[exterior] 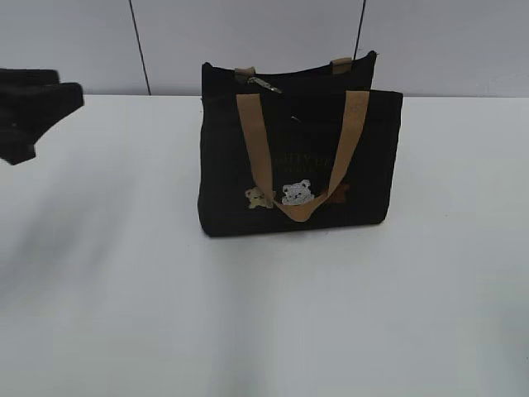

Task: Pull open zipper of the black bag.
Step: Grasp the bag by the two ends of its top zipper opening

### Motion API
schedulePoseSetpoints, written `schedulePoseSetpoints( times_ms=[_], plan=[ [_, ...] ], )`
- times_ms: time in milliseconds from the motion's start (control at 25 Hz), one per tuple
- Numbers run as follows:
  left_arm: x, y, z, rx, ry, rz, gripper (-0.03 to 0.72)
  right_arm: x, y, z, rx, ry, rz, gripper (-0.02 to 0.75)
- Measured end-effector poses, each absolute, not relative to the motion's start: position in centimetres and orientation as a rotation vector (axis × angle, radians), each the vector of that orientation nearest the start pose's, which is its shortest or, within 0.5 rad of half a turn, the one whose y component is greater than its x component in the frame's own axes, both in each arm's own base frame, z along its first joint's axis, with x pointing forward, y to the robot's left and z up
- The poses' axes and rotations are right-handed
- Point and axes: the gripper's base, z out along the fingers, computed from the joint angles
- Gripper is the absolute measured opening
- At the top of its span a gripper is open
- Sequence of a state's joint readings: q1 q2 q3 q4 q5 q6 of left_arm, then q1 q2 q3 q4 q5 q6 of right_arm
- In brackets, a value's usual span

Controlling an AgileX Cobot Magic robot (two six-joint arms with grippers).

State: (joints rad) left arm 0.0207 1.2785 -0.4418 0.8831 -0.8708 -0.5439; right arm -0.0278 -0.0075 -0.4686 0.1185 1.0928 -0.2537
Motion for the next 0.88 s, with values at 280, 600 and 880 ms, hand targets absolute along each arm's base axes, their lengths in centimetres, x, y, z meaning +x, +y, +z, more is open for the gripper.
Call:
schedulePoseSetpoints(
  times_ms=[280, 600, 880],
  plan=[
    [30.8, -6.3, 23.4, 0.838, 1.529, -0.528, 0.330, -0.4, 1.0, 26.6, -0.242, 2.080, -0.028, 0.340],
    [38.4, -7.4, 20.6, 1.028, 1.473, -0.732, 0.613, -0.4, 1.0, 26.6, -0.242, 2.080, -0.028, 0.340],
    [42.8, -9.2, 18.8, 1.148, 1.436, -0.852, 0.601, -0.4, 1.0, 26.6, -0.242, 2.080, -0.028, 0.340]
  ],
)
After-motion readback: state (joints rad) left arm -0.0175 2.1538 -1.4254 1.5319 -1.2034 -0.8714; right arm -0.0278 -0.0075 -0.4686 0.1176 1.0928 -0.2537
